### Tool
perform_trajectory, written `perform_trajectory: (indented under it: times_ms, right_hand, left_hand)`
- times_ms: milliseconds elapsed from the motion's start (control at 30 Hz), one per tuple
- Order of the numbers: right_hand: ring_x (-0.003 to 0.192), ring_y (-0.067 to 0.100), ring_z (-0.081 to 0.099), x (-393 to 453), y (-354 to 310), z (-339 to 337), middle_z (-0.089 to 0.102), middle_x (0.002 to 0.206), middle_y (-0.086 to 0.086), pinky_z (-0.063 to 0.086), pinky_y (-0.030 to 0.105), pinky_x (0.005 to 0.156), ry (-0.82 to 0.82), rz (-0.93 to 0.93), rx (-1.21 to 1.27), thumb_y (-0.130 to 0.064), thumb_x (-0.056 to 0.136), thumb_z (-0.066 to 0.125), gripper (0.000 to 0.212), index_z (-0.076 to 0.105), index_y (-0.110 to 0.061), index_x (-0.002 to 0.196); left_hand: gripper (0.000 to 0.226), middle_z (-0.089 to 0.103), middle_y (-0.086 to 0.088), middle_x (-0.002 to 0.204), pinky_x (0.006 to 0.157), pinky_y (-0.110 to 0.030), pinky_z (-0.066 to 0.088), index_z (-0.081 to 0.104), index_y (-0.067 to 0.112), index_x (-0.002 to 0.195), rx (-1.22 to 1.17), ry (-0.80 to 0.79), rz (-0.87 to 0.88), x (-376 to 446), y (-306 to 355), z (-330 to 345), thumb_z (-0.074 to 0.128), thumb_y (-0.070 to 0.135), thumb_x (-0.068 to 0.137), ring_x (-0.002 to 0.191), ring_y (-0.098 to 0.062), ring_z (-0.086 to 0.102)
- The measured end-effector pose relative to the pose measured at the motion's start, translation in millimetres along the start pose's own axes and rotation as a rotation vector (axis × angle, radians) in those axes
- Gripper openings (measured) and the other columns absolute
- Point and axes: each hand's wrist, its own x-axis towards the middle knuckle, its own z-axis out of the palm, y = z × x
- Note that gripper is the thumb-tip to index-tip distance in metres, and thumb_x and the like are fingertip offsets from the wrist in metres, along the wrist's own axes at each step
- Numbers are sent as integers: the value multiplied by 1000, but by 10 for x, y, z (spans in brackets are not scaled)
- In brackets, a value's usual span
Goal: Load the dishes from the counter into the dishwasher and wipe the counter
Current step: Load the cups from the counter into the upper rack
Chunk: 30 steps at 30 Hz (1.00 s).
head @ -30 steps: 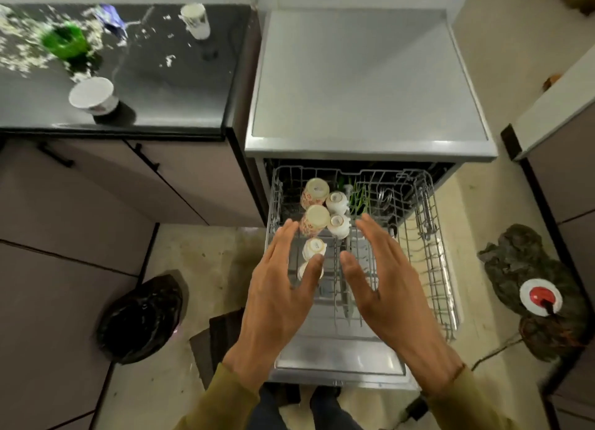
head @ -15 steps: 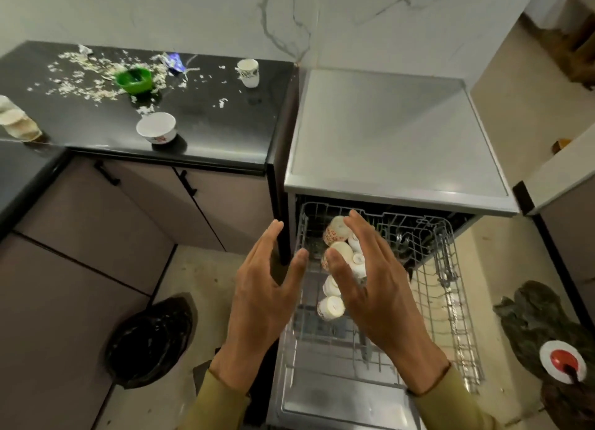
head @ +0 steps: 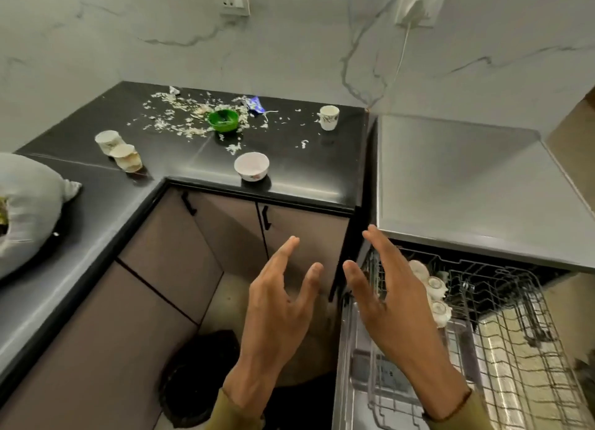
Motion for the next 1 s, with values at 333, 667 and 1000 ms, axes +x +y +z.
perform_trajectory:
  times_ms: [333, 667, 1000]
  right_hand:
    - [135, -11, 20, 154, -607, 630, 24, 156, -24, 22, 20, 107, -24, 9, 2, -71, 91, 37, 64, 28, -41, 147]
    - [133, -12, 21, 290, -751, 938, 24, 156, -23, 16, -2, 91, -98, -22, 49, -74, 87, 38, 69, 26, -43, 148]
    - [130, -15, 20, 604, -763, 1066, 19, 142, -37, 15, 4, 92, -128, -36, 82, -77, 86, 34, 69, 23, -46, 147]
  left_hand:
    - [70, 39, 26, 142, 110, -15, 34, 40, 33, 147, -21, 16, -46, 174, -529, -720, 51, 63, 85, 135, 7, 36]
    - [64, 46, 15, 149, 114, -30, 41, 43, 29, 148, 19, 92, -66, 246, -702, -992, 54, 59, 92, 138, 2, 41]
    - [63, 52, 13, 146, 105, -12, 37, 49, 28, 144, 75, 147, -89, 536, -744, -1106, 56, 55, 88, 134, 4, 44]
